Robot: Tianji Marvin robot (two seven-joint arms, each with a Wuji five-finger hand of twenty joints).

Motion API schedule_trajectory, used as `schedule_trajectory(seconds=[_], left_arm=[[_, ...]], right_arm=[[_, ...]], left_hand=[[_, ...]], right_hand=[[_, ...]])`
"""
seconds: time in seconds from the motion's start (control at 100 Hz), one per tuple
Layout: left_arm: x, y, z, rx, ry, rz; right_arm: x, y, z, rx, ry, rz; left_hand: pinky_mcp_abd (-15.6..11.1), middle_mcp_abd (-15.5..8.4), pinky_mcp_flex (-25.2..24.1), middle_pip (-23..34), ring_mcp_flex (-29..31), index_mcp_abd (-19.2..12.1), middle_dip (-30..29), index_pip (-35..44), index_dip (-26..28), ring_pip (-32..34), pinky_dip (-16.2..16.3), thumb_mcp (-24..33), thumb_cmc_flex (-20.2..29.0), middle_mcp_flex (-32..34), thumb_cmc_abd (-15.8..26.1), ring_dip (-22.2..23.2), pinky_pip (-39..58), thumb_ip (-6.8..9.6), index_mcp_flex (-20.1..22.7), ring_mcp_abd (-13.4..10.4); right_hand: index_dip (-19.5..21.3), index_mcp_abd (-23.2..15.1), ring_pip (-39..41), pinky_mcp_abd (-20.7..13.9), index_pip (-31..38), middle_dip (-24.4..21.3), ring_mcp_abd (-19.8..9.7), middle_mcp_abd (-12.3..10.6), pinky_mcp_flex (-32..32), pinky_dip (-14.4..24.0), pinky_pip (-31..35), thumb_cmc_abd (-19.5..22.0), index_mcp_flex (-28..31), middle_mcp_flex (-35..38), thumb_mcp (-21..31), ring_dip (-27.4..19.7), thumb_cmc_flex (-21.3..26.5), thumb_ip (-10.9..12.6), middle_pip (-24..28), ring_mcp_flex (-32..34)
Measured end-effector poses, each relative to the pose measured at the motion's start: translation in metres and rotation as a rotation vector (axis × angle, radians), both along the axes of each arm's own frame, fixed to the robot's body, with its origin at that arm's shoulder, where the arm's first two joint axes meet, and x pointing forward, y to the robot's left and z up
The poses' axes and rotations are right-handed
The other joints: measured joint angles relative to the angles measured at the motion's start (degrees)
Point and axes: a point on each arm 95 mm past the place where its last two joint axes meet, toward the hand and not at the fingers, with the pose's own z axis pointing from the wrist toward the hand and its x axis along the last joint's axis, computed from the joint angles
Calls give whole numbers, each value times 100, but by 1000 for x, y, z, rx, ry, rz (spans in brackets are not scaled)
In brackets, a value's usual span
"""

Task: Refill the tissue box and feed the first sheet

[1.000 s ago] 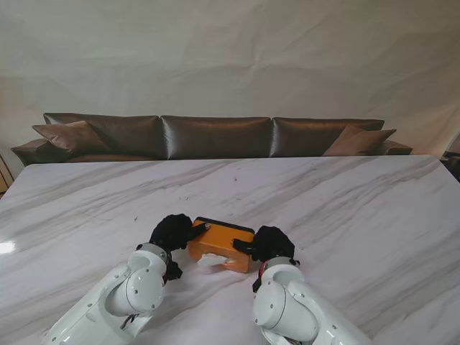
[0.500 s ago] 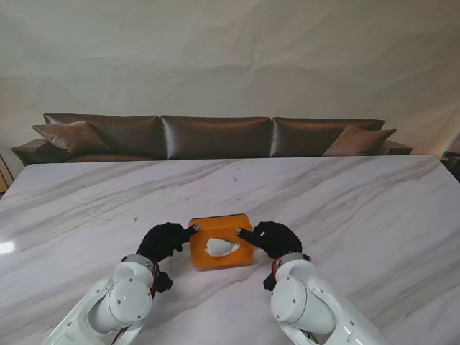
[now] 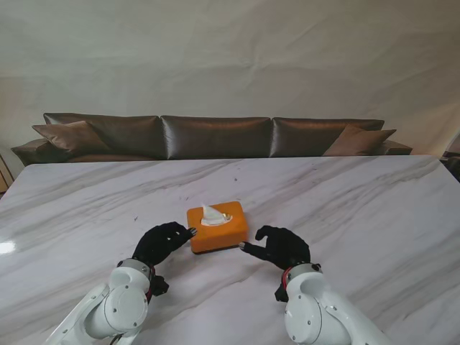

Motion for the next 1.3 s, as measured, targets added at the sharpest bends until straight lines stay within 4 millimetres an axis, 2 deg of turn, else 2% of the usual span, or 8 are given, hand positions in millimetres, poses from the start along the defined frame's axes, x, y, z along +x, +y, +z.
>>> schedule_trajectory(seconds=[0.13,0.22,0.3,0.45,0.58,0.74,1.14,1.3], left_arm=[[2,-1,1,11,-28,1],[2,0,2,69,-70,-5],[0,1,3,132,-144,-2],[-9,4,1,178,-320,3],[-21,5,-5,264,-394,-11],[-40,10,-5,296,-373,-33],[-80,5,9,360,-339,-205],[-88,1,15,365,-309,-260]], right_arm=[[-5,0,-4,-74,-37,27],[-8,-2,-6,-146,-84,46],[-11,-4,-7,-159,-154,43],[-15,-6,-12,-126,-277,68],[-15,-6,-19,-82,-315,163],[-16,-15,-20,-16,-343,306],[-38,-43,-5,-32,-278,380],[-49,-55,-1,-45,-245,376]], left_hand=[[-71,-138,-887,-98,-725,-12,-6,-179,-72,-443,132,-7,4,-616,-1,-94,-650,0,-454,-41],[-121,-251,-1635,-369,-1191,-73,-138,-344,-141,-1200,52,-15,126,-1188,-167,-625,-1315,0,-854,-158],[-127,-375,-2042,-784,-1458,-176,-521,-568,-260,-2014,-371,-16,147,-1587,-294,-1247,-2165,0,-1092,-452],[34,-1074,-2420,-1863,-1971,-1107,-1455,-1513,-775,-3331,-1431,-177,149,-2073,-542,-2417,-3767,0,-1181,-936],[185,-1254,-2463,-2303,-2114,-1512,-1721,-2076,-1088,-3602,-2029,-335,149,-2242,-774,-2737,-4665,-38,-1171,-1172],[212,-1261,-2463,-2412,-2116,-1577,-1795,-2367,-1188,-3667,-2115,-437,149,-2287,-928,-2918,-4734,-241,-1014,-1240],[227,-1157,-2463,-2713,-2318,-1553,-1968,-2930,-1475,-3835,-2117,-438,60,-2427,-991,-3270,-4728,-244,-1012,-1240],[227,-1081,-2463,-2894,-2435,-1274,-2073,-3143,-1669,-3914,-2117,-438,60,-2504,-992,-3340,-4678,-245,-1086,-1207]], right_hand=[[-11,0,-104,-102,65,-4,-145,-171,-35,12,-121,-279,-622,-446,-14,3,367,-159,58,-191],[-45,0,-364,-219,91,-142,-241,-294,-144,61,-309,-465,-1039,-794,-141,3,679,-232,-43,-482],[-159,-46,-884,-226,139,-626,-299,-323,-259,70,-515,-514,-1170,-913,-188,-215,699,-289,-508,-747],[-666,-857,-2140,-242,-171,-1680,-476,-368,-644,72,-1188,-514,-1361,-1195,-190,-917,699,-290,-1459,-1412],[-915,-1162,-2709,-392,-407,-2081,-743,-513,-1028,-47,-1873,-517,-1370,-1266,-203,-1356,701,-291,-1790,-1779],[-1099,-1420,-3028,-616,-476,-2299,-1062,-681,-1277,-200,-2409,-577,-1371,-1483,-271,-1696,764,-302,-1963,-1989],[-1357,-1428,-3353,-657,-817,-2542,-1084,-721,-1544,-346,-2869,-573,-1438,-1763,-279,-1923,764,-303,-2373,-2395],[-1370,-1409,-3389,-658,-935,-2543,-1084,-721,-1600,-372,-2944,-573,-1438,-1886,-279,-1979,764,-303,-2384,-2470]])
